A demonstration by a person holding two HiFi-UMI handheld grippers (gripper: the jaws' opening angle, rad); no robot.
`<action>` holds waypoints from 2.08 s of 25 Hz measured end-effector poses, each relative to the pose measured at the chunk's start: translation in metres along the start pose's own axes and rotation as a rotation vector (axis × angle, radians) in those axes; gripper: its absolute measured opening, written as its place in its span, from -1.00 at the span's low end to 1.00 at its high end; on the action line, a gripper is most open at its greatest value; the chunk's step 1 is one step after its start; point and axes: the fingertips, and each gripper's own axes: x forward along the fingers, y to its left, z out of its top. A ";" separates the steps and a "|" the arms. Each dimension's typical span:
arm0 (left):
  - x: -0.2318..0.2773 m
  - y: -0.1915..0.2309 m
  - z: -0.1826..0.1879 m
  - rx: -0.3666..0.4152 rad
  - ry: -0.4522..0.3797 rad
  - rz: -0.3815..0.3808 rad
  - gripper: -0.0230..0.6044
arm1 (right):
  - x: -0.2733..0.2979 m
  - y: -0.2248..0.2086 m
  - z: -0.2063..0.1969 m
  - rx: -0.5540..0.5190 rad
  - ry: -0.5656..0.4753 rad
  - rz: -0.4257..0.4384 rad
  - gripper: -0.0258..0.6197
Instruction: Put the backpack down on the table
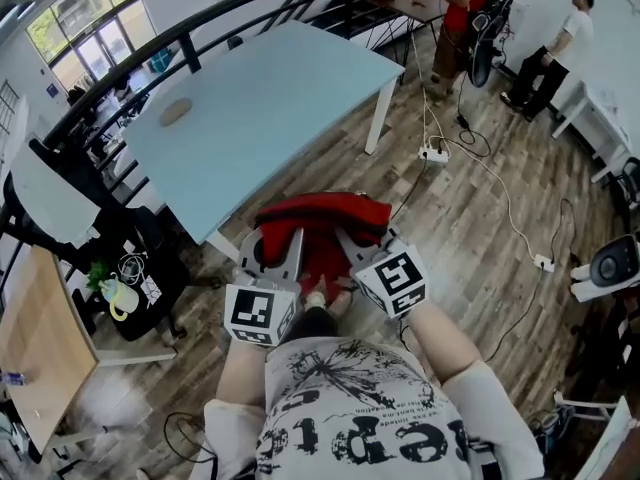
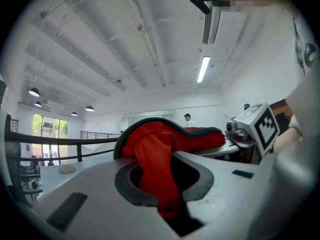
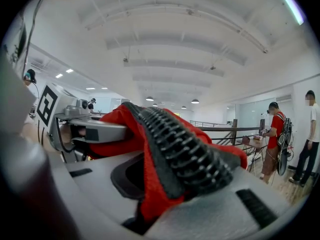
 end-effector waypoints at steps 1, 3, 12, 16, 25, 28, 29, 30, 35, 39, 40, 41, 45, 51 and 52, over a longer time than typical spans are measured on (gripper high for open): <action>0.010 0.009 0.002 0.006 -0.010 -0.002 -0.78 | 0.011 -0.008 0.003 -0.004 -0.005 -0.002 -0.82; 0.031 0.029 0.007 0.008 -0.026 -0.005 -0.78 | 0.035 -0.024 0.009 -0.019 -0.015 -0.009 -0.82; 0.119 0.114 0.022 0.043 -0.064 -0.045 -0.77 | 0.135 -0.092 0.040 -0.088 -0.061 -0.032 -0.82; 0.160 0.141 0.029 0.066 -0.074 -0.042 -0.77 | 0.171 -0.128 0.048 -0.102 -0.061 -0.033 -0.82; 0.256 0.185 0.026 0.083 -0.050 0.085 -0.77 | 0.249 -0.211 0.054 -0.124 -0.114 0.101 -0.82; 0.294 0.196 0.025 0.101 -0.055 0.168 -0.77 | 0.273 -0.246 0.053 -0.125 -0.131 0.177 -0.82; 0.307 0.200 0.025 0.105 -0.055 0.196 -0.77 | 0.281 -0.258 0.052 -0.127 -0.135 0.201 -0.82; 0.321 0.202 0.025 0.103 -0.049 0.220 -0.77 | 0.289 -0.271 0.051 -0.130 -0.138 0.225 -0.82; 0.379 0.219 0.024 0.087 -0.027 0.358 -0.77 | 0.330 -0.323 0.053 -0.145 -0.153 0.366 -0.82; 0.415 0.237 0.029 0.070 -0.025 0.449 -0.77 | 0.361 -0.352 0.058 -0.178 -0.153 0.467 -0.82; 0.422 0.243 0.029 0.064 -0.022 0.469 -0.77 | 0.369 -0.356 0.059 -0.183 -0.156 0.490 -0.82; 0.428 0.249 0.031 0.060 -0.020 0.484 -0.77 | 0.377 -0.361 0.061 -0.187 -0.161 0.507 -0.82; 0.459 0.277 0.038 0.061 0.000 0.529 -0.77 | 0.413 -0.386 0.069 -0.171 -0.173 0.538 -0.81; 0.494 0.335 0.030 0.076 0.038 0.551 -0.77 | 0.484 -0.405 0.069 -0.161 -0.170 0.585 -0.81; 0.498 0.348 0.029 0.090 0.027 0.557 -0.77 | 0.497 -0.406 0.072 -0.167 -0.178 0.592 -0.81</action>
